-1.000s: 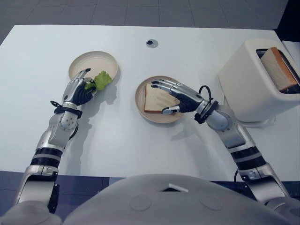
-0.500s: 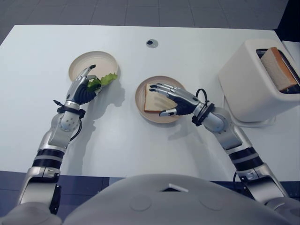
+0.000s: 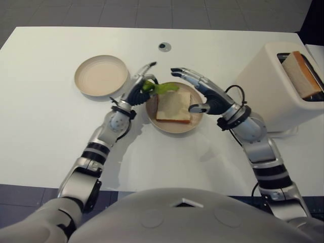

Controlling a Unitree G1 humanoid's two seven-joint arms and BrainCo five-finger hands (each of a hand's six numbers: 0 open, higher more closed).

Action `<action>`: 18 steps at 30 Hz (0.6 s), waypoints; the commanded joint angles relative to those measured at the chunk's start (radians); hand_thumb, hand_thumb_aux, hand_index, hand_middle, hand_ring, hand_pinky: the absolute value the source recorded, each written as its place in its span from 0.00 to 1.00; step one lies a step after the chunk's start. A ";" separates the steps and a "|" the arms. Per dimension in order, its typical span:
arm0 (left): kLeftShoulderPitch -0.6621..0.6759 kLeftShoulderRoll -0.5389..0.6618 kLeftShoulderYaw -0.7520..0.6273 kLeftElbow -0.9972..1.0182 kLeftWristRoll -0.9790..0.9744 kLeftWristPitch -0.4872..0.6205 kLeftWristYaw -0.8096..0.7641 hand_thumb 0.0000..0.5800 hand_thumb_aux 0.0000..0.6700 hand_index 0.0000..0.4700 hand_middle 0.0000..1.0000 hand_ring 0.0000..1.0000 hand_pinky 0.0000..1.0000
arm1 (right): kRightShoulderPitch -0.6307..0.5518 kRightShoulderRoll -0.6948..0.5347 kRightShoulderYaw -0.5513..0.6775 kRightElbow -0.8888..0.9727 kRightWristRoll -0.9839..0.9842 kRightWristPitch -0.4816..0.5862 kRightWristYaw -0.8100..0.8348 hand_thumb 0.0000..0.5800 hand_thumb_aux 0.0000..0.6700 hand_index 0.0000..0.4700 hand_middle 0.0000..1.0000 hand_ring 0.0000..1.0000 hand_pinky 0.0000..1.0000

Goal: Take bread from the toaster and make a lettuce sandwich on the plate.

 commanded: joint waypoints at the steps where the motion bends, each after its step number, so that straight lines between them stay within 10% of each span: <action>1: -0.048 -0.031 -0.058 0.088 0.070 -0.052 0.067 1.00 1.00 1.00 0.00 0.00 0.00 | 0.061 -0.031 -0.096 -0.057 0.049 0.026 0.003 0.00 0.00 0.00 0.00 0.00 0.00; 18: 0.029 0.121 -0.105 -0.093 0.266 0.148 0.077 1.00 1.00 1.00 0.00 0.00 0.00 | 0.237 -0.097 -0.524 -0.236 0.146 0.110 0.012 0.00 0.00 0.00 0.00 0.00 0.00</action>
